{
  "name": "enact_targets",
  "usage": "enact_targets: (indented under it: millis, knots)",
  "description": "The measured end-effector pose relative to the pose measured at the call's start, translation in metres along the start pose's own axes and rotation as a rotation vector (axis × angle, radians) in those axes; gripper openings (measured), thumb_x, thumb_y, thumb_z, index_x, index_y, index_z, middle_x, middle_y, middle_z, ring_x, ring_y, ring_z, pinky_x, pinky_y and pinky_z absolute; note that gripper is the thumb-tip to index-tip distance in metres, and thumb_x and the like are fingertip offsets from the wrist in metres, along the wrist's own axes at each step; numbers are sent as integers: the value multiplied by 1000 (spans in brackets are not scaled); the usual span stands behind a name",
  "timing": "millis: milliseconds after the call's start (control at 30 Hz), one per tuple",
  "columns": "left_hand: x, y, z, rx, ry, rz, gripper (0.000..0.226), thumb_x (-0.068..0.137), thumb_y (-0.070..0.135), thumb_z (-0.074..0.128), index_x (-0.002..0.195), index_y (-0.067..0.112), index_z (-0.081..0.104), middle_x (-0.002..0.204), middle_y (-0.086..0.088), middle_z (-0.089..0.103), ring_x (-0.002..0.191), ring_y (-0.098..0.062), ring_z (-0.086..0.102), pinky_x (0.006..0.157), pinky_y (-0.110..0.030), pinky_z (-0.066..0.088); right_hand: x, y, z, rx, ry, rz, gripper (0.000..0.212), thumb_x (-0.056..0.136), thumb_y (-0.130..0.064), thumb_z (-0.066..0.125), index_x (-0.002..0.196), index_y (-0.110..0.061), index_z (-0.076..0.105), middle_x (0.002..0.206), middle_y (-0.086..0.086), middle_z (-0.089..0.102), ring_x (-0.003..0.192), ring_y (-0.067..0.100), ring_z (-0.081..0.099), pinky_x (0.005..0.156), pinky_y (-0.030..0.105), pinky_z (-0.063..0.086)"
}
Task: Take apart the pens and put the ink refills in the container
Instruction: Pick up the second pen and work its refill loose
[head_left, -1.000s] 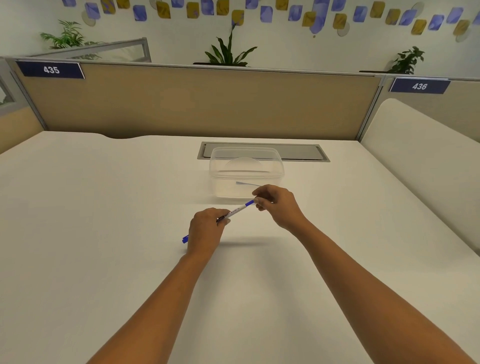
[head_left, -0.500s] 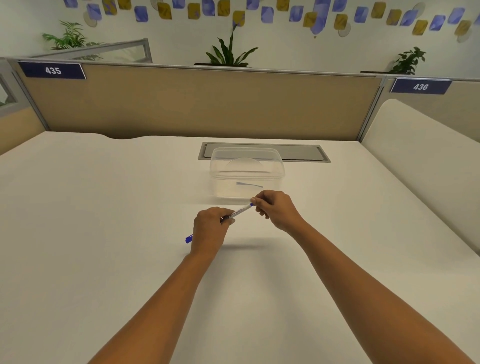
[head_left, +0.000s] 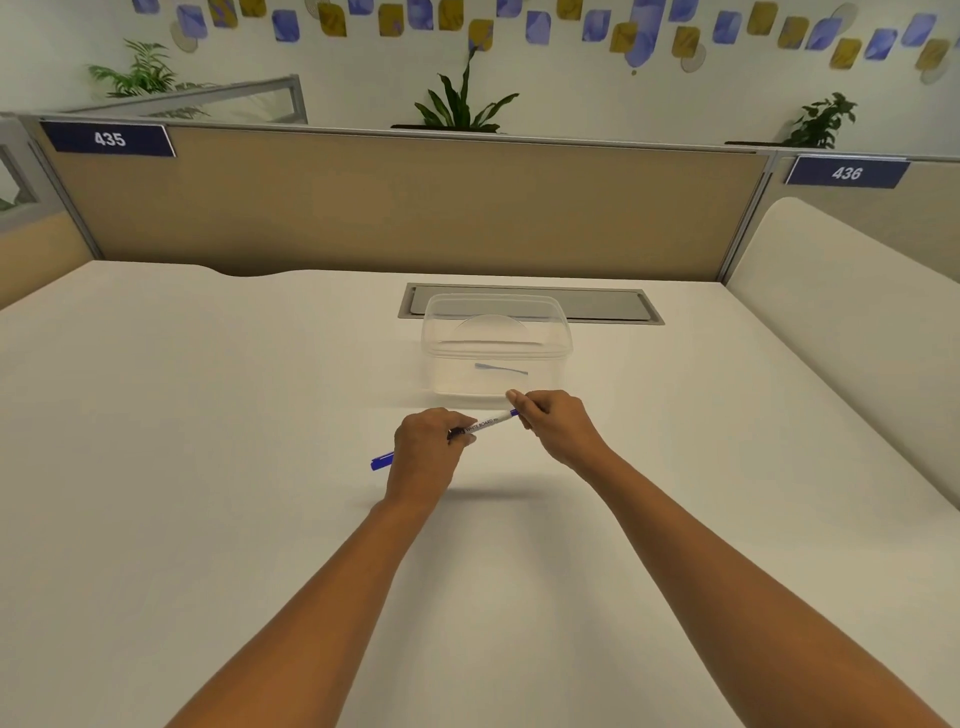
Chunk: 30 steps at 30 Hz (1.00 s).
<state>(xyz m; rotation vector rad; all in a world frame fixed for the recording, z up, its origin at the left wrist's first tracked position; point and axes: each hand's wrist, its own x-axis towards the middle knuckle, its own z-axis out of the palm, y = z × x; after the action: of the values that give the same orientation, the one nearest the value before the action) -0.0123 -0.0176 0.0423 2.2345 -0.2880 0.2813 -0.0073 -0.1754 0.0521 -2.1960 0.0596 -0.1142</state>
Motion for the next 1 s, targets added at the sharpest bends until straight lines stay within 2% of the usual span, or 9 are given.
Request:
enact_targets:
  millis: [67,200,333,433,500,633,767,900,1000]
  knots:
    - [3,-1,-2,-6,-20,6,19,77,4,67,96,3,70,91,-19,72,83,-33,63,79,-36,49,-1,-1,0,20,6,-23,46,94,-34,44,53,-14,46,51,1,43,49,12,39,43,10,33]
    - [11,-2,-9,-57,-45,-28,20,78,4,65,98,2,68,95,-20,71,86,-32,62,79,-33,48,-7,-1,-2,-30,-62,-147,24,96,-23,41,80,-10,54,69,3,55,63,12,48,59,14,38]
    - [18,-6,-14,-67,-146,-14,22,80,4,63,102,2,67,94,-18,69,76,-21,53,59,-4,37,-11,3,-9,-177,-87,-289,21,98,-17,34,94,-5,51,80,9,54,74,22,44,68,30,37]
    - [22,-6,-17,-112,-231,-15,20,82,3,61,101,1,67,84,-15,63,77,-20,48,57,-1,35,-13,2,-14,-240,-83,-378,20,98,-17,32,96,-4,47,80,15,53,70,24,40,63,31,34]
    - [24,-6,-19,-136,-279,-16,20,83,3,59,102,1,67,85,-12,61,80,-20,49,61,-3,36,-14,1,-17,-270,-95,-418,19,98,-17,31,97,-5,45,79,12,49,67,21,35,60,27,31]
    - [25,-6,-20,-148,-334,-17,18,86,8,57,98,2,68,87,-17,61,81,-22,49,71,-23,38,-13,2,-18,-323,-80,-464,19,98,-17,31,95,-4,45,77,9,46,68,23,35,60,27,31]
    - [24,-4,-19,-158,-251,-29,20,86,15,57,91,0,70,78,-12,61,73,-20,48,56,-11,34,-11,0,-17,-287,-80,-477,18,98,-15,33,91,-4,47,75,8,46,68,22,35,61,26,31]
    - [24,-2,-19,-165,-156,-10,15,82,11,63,92,2,70,81,-14,68,71,-18,51,54,-2,36,-10,0,-13,-195,-94,-421,18,98,-14,35,89,-3,47,70,6,46,62,13,36,58,16,32]
    - [24,-3,-20,-167,-112,23,15,79,8,66,91,1,71,83,-18,70,63,-11,50,54,-3,37,-10,-1,-11,-135,-94,-382,19,97,-15,36,84,-8,46,64,0,45,59,6,38,58,14,34]
